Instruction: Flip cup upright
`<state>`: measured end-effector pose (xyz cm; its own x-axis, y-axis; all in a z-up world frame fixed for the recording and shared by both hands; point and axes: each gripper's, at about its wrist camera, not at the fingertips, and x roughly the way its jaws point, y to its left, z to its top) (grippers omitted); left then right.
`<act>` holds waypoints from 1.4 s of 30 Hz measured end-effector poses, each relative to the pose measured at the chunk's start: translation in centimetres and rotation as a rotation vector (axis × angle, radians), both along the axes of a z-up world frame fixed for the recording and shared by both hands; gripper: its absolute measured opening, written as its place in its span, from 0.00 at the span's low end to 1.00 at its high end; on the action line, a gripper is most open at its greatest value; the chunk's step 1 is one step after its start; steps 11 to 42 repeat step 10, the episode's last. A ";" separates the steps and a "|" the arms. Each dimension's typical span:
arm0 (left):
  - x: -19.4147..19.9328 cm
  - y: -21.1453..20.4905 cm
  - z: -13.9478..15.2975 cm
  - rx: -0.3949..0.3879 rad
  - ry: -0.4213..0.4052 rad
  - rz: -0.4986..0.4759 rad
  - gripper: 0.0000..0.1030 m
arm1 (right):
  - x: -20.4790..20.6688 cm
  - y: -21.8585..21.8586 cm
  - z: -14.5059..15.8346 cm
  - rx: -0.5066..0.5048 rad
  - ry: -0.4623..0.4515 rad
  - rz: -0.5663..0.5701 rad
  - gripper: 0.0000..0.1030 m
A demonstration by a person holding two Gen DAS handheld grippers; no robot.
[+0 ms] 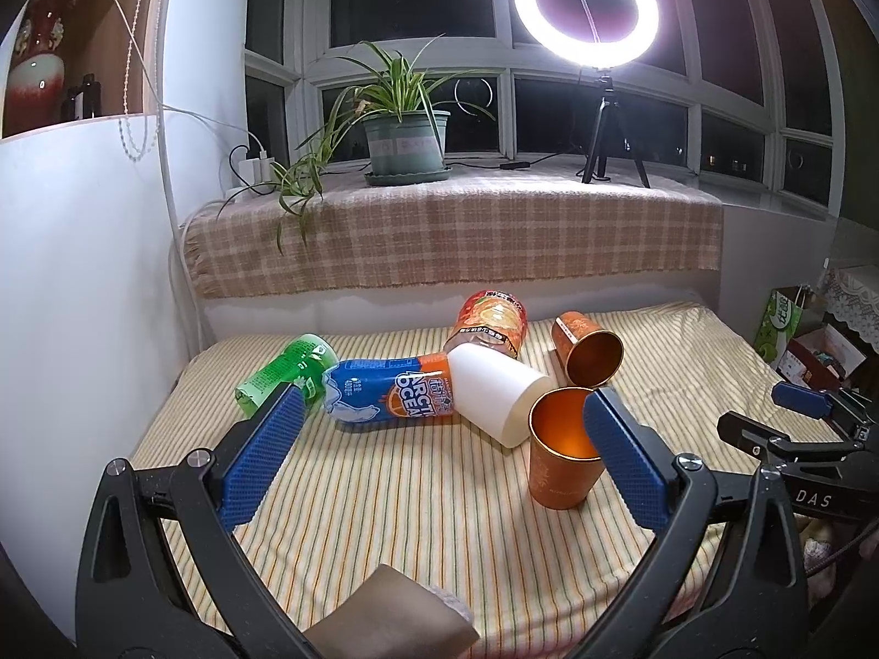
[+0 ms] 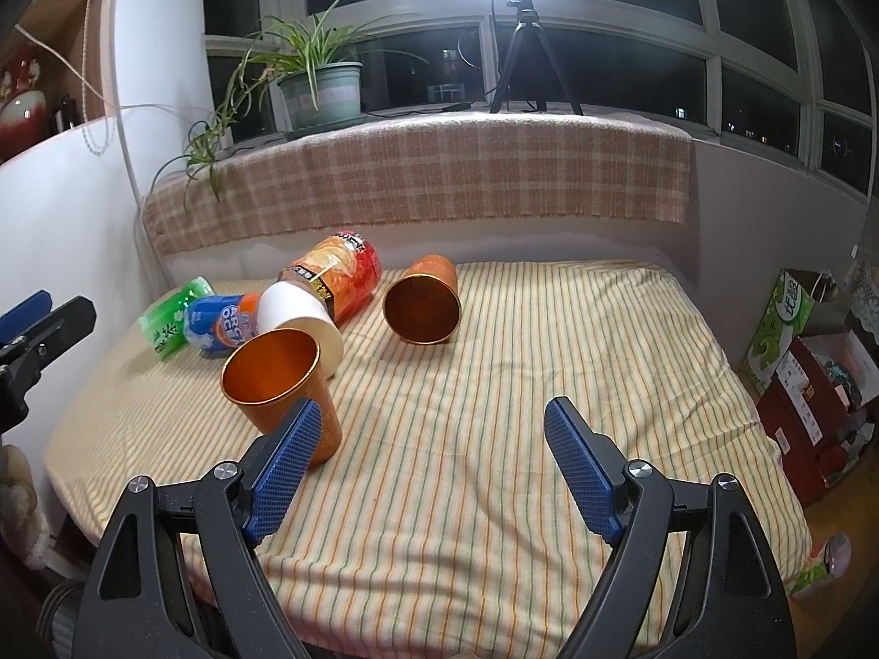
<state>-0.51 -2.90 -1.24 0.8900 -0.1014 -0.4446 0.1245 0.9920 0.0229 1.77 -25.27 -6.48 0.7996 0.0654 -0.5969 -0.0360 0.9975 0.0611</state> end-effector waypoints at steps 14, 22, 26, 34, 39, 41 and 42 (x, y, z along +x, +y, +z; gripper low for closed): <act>-0.1 -0.1 0.0 0.008 -0.008 -0.002 1.00 | -0.1 0.1 0.0 0.000 0.000 -0.001 0.81; -0.1 -0.1 0.0 0.008 -0.008 -0.002 1.00 | -0.1 0.1 0.0 0.000 0.000 -0.001 0.81; -0.1 -0.1 0.0 0.008 -0.008 -0.002 1.00 | -0.1 0.1 0.0 0.000 0.000 -0.001 0.81; -0.1 -0.1 0.0 0.008 -0.008 -0.002 1.00 | -0.1 0.1 0.0 0.000 0.000 -0.001 0.81; -0.1 -0.1 0.0 0.008 -0.008 -0.002 1.00 | -0.1 0.1 0.0 0.000 0.000 -0.001 0.81; -0.1 -0.1 0.0 0.008 -0.008 -0.002 1.00 | -0.1 0.1 0.0 0.000 0.000 -0.001 0.81; -0.1 -0.1 0.0 0.008 -0.008 -0.002 1.00 | -0.1 0.1 0.0 0.000 0.000 -0.001 0.81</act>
